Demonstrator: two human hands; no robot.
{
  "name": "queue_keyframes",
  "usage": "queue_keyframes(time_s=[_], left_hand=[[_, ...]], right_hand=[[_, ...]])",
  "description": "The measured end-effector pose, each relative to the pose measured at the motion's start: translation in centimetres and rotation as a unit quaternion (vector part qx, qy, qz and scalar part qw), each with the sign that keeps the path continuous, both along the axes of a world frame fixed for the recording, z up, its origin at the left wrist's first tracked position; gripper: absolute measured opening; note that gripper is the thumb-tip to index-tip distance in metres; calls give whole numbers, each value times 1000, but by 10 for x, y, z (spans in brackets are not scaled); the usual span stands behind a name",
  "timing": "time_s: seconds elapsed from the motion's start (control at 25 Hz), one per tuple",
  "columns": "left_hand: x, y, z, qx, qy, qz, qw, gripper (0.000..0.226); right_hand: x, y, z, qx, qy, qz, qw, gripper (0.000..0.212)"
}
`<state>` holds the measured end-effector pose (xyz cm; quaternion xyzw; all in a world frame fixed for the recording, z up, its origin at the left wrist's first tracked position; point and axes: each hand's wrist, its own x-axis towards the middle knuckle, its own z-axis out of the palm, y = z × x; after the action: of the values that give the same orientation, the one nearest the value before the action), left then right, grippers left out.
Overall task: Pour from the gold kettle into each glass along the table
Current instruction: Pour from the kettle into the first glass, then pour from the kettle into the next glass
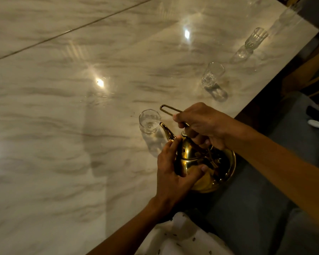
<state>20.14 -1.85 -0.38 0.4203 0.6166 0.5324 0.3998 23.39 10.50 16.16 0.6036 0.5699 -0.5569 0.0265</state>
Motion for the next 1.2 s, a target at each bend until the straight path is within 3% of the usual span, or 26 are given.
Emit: queue_keyframes(time_s=[0.44, 0.84, 1.2], left_hand=[[-15, -2, -35, 26, 135, -27, 990, 88], [8, 30, -32, 46, 168, -36, 984, 89], [85, 139, -17, 81, 151, -39, 984, 87]], right_hand=[[24, -21, -34, -16, 86, -76, 993, 37], [58, 6, -26, -1, 109, -85, 990, 38], [135, 108, -10, 17, 108, -69, 992, 37]])
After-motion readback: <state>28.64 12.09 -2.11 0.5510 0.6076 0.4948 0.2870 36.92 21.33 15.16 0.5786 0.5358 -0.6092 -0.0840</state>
